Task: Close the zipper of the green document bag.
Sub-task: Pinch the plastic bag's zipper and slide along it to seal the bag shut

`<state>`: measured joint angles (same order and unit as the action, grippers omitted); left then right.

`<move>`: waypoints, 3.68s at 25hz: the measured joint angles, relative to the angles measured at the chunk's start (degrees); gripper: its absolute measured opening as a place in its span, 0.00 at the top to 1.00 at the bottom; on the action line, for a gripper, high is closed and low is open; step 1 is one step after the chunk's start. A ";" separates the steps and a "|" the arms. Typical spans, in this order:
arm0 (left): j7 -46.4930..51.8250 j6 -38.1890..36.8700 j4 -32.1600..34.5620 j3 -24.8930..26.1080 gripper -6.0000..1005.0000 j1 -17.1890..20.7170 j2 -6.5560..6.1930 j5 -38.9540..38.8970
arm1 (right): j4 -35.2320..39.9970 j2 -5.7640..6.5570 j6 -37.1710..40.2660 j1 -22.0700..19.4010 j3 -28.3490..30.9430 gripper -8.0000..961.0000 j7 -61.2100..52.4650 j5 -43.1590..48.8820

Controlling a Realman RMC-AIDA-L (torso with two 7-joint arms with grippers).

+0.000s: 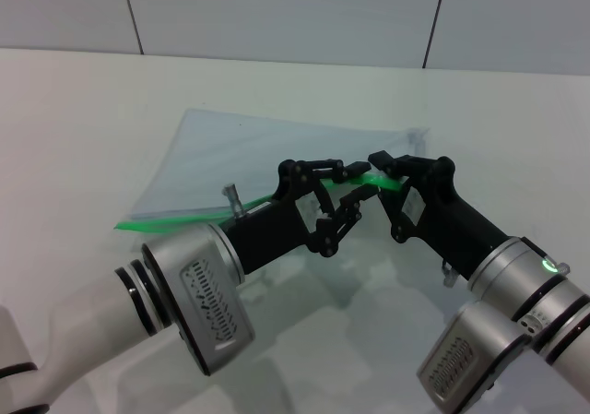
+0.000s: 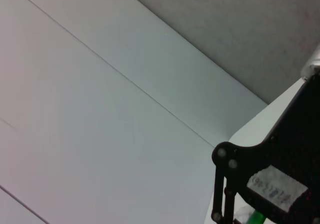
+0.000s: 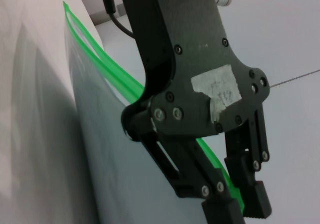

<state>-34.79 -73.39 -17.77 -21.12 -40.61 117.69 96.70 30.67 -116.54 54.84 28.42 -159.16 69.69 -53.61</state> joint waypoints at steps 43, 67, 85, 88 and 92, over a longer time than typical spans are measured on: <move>-0.67 1.74 0.02 0.93 0.92 0.27 0.00 -0.56 | -5.08 0.32 5.32 0.26 -0.75 0.83 -5.66 -0.79; -0.90 1.38 0.75 5.50 0.92 3.54 -0.42 -3.52 | -12.55 0.41 11.78 -1.60 3.11 0.81 -13.44 -1.30; -2.19 0.50 1.55 6.79 0.90 6.57 -0.51 -8.61 | -13.96 0.43 11.88 -4.15 9.86 0.79 -13.60 -1.28; -2.39 0.33 1.57 6.88 0.89 6.70 -0.51 -8.61 | -13.97 0.43 11.87 -4.37 10.38 0.79 -13.64 -1.27; -3.03 -0.70 1.58 7.15 0.88 6.64 -0.44 -8.65 | -13.98 0.43 11.88 -4.43 10.65 0.78 -13.69 -1.28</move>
<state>-37.83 -74.08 -16.19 -13.97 -33.97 117.25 88.05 16.69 -116.11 66.71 23.98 -148.51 56.00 -54.89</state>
